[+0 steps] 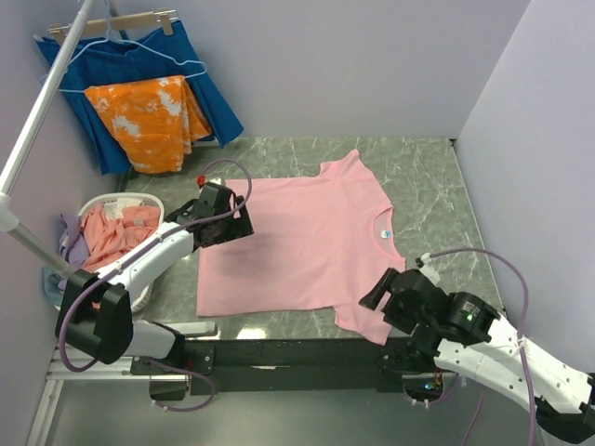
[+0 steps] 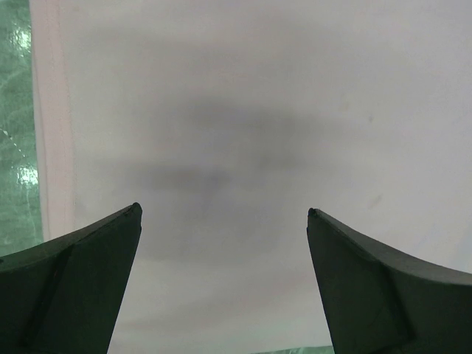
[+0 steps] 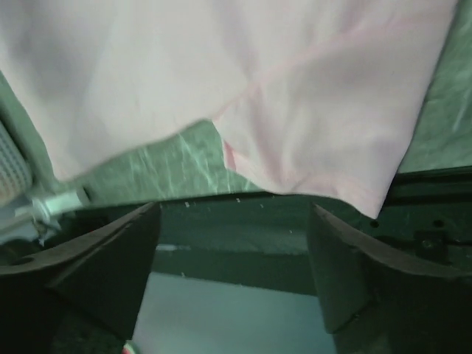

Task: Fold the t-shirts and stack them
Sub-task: Flatten out the tshirt

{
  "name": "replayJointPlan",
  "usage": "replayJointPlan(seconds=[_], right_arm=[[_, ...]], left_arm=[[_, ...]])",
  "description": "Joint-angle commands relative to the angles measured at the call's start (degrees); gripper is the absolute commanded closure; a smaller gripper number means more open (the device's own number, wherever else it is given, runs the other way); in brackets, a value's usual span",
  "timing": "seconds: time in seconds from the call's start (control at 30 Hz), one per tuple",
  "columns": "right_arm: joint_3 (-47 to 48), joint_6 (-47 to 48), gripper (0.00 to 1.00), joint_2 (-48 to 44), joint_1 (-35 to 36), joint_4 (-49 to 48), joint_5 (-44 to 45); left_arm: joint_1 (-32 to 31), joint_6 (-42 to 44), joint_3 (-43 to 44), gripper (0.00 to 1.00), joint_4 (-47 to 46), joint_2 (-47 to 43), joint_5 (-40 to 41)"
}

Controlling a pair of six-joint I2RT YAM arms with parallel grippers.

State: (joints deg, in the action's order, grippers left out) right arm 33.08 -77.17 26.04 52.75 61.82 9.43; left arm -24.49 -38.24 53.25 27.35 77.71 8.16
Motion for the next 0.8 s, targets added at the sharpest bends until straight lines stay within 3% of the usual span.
replayJointPlan(seconds=[0.0, 0.13, 0.23, 0.27, 0.37, 0.4, 0.5, 0.6, 0.77], right_arm=[[9.1, 0.2, 0.10, 10.6, 0.2, 1.0, 15.5], [15.6, 13.6, 0.00, 24.8, -4.2, -6.2, 20.2], [15.8, 26.4, 0.00, 32.6, -18.5, -20.1, 12.8], [16.1, 28.8, 0.00, 34.1, -26.9, -27.4, 10.3], [22.6, 36.4, 0.01, 45.0, -34.7, -35.4, 6.1], [29.3, 38.1, 0.01, 48.5, -38.6, -35.5, 4.5], [43.1, 44.0, 0.00, 62.8, -41.9, -36.2, 0.2], [59.7, 48.8, 0.00, 77.9, -43.6, -31.5, -4.0], [79.5, 53.5, 0.00, 98.8, -47.3, -28.8, -8.1]], left_arm=[[-1.1, 1.6, 1.3, 0.01, 1.5, -1.4, -1.1], [-1.2, 0.6, 0.0, 0.01, 0.2, -1.7, -0.1], [-1.0, -1.0, 3.1, 0.01, -1.4, 1.5, 2.7], [-0.9, -1.6, 4.3, 0.01, -1.8, 2.5, 3.9], [0.1, -1.8, 11.9, 0.01, -0.9, 8.1, 8.4], [1.0, -1.5, 13.4, 0.01, -2.3, 10.8, 10.2], [6.3, -0.5, 19.4, 0.01, -4.0, 17.8, 8.9], [10.8, 1.3, 25.7, 0.01, -5.4, 25.2, 6.0], [15.8, 4.3, 35.2, 0.01, -7.6, 34.9, 2.9]])
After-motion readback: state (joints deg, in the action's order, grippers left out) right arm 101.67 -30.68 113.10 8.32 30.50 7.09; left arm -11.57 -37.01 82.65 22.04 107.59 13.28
